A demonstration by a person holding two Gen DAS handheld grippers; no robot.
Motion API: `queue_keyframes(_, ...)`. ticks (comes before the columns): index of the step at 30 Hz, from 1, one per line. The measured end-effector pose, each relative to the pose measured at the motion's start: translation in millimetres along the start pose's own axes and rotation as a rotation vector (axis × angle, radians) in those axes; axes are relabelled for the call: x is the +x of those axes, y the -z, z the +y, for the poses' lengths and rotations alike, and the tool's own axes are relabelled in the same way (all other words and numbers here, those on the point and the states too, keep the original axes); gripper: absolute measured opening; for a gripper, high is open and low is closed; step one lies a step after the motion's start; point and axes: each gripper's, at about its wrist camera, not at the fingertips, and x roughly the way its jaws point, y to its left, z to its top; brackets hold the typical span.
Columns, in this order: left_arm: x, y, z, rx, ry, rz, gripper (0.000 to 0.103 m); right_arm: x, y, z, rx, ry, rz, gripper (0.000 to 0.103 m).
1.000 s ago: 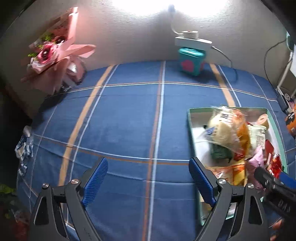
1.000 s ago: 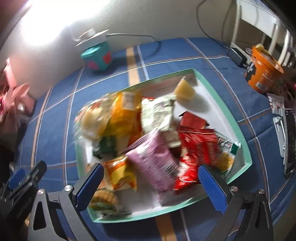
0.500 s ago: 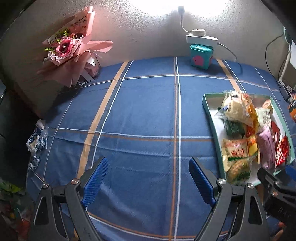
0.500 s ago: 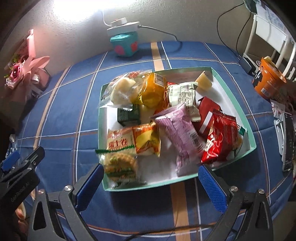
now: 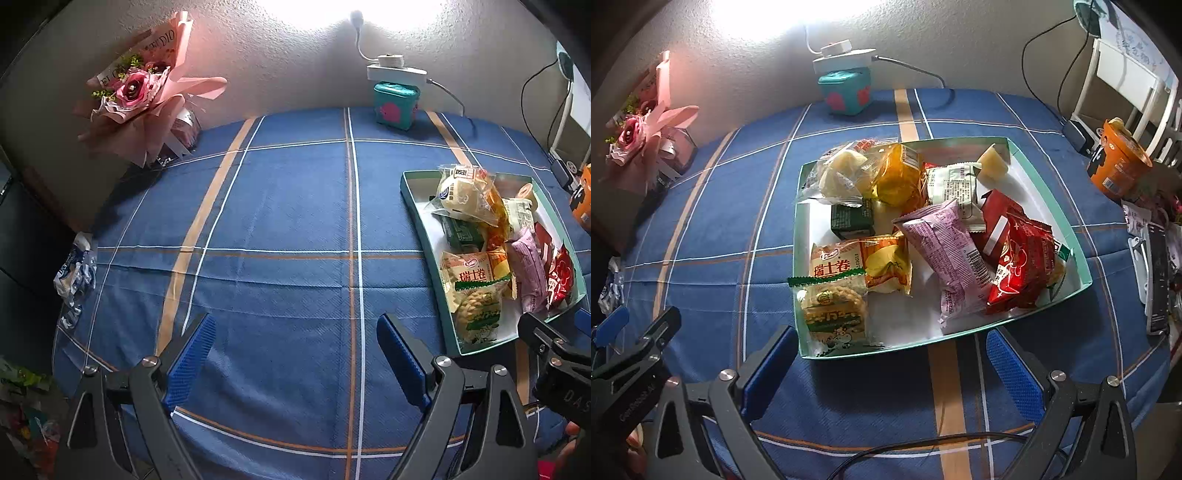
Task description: Organize snacks
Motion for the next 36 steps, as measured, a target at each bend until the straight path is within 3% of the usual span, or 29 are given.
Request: queue_keyframes(36,6.7,-4.7,12.8,-0.056,0.009,0.035,0.090,3.7,-5.6,-6.1,-0.005,0.019,0.000,0.103)
